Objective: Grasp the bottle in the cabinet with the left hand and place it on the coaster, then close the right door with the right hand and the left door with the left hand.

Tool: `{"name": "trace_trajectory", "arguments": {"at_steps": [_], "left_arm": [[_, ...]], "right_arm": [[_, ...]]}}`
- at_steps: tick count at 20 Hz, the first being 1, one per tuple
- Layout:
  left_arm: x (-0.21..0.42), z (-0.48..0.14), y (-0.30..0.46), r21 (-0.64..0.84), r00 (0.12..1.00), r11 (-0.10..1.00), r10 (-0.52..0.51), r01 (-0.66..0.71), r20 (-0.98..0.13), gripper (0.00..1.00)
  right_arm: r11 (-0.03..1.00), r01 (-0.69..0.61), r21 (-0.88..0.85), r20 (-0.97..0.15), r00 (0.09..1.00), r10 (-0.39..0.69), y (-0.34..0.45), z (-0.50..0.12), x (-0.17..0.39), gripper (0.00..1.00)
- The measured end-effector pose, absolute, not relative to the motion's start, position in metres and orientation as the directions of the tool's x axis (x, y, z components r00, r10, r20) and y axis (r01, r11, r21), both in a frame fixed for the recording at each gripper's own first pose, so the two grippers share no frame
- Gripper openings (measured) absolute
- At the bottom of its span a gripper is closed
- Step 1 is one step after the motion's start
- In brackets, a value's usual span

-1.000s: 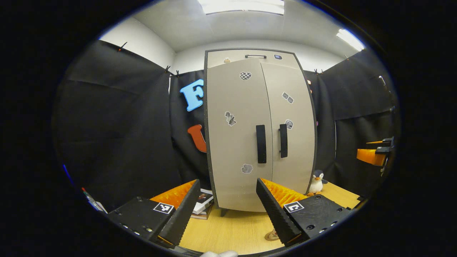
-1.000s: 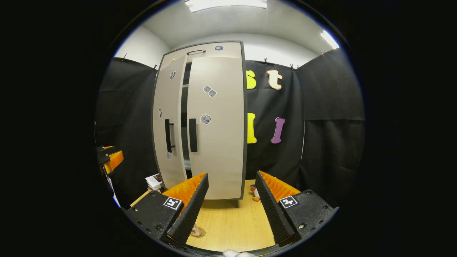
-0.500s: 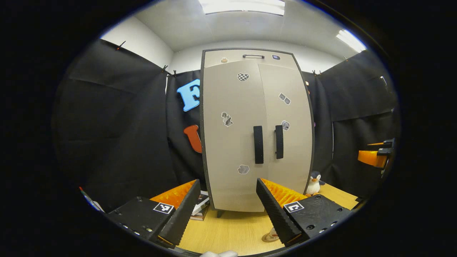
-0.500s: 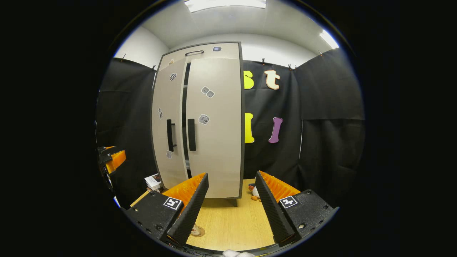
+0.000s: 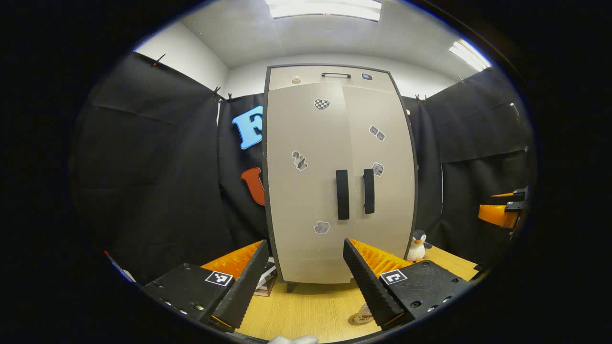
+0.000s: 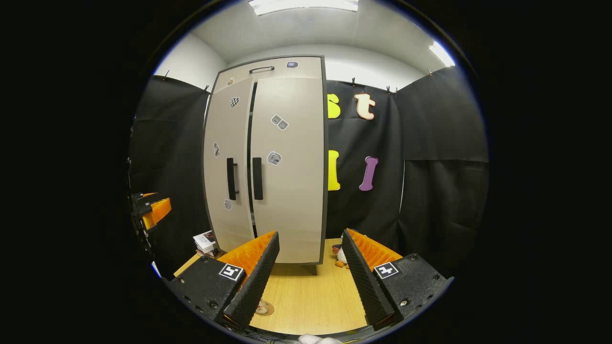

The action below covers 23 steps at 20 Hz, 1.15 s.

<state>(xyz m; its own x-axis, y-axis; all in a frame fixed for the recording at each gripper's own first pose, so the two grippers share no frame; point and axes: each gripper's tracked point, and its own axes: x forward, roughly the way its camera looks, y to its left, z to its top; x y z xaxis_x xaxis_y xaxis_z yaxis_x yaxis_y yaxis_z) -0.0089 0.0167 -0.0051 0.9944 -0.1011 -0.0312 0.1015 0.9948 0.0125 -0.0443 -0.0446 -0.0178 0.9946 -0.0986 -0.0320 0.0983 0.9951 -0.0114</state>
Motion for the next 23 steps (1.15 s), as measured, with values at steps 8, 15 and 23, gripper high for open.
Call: {"name": "trace_trajectory", "arguments": {"at_steps": [8, 15, 23], "left_arm": [[-0.012, -0.002, 0.01, 0.013, 0.993, 0.993, -0.118, 0.118, -0.019, 0.96], [-0.016, -0.007, 0.005, 0.021, 0.993, 0.993, -0.117, 0.118, -0.032, 0.95], [-0.019, -0.004, -0.005, 0.025, 0.993, 0.993, -0.114, 0.115, -0.036, 0.96]], "right_arm": [[0.994, 0.108, -0.014, -0.014, 0.994, -0.108, -0.047, -0.013, -0.048, 0.82], [0.995, 0.102, -0.011, -0.016, 0.995, -0.102, -0.051, -0.016, -0.048, 0.82], [0.996, 0.089, -0.005, -0.019, 0.996, -0.089, -0.058, -0.019, -0.049, 0.82]]}}
